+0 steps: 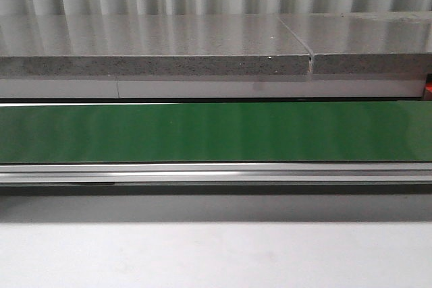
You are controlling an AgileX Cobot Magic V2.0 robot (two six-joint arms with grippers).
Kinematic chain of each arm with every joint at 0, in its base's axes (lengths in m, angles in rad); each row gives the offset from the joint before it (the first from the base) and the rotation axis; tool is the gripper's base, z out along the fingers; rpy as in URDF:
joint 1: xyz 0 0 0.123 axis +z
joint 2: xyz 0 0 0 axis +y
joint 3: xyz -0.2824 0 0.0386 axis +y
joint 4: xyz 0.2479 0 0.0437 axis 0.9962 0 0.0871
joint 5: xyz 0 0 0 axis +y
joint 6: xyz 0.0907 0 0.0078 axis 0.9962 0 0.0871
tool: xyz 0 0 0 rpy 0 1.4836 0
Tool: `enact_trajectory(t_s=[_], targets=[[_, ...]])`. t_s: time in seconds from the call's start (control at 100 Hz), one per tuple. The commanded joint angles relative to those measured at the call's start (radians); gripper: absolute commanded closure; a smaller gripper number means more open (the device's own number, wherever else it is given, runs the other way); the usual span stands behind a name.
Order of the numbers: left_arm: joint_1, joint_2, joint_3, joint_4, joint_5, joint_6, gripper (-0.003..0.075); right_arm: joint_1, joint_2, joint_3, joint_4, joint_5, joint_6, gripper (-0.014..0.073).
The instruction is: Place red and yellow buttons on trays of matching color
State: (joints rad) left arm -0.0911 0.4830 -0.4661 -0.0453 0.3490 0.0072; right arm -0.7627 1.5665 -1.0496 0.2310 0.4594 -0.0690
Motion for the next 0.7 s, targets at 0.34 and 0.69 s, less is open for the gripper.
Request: enact_trajectory(t_s=[0.34,0.69], targets=[[0.001,0.003,-0.029,-0.008,-0.074,-0.007,0.074,0.3,-0.356,-0.032,0.014,-0.001,-0.112,-0.0053],[0.001,0.003,-0.029,-0.008,-0.076,-0.007,0.074,0.64,-0.477,0.091,0.014,-0.095,-0.209,-0.0053]])
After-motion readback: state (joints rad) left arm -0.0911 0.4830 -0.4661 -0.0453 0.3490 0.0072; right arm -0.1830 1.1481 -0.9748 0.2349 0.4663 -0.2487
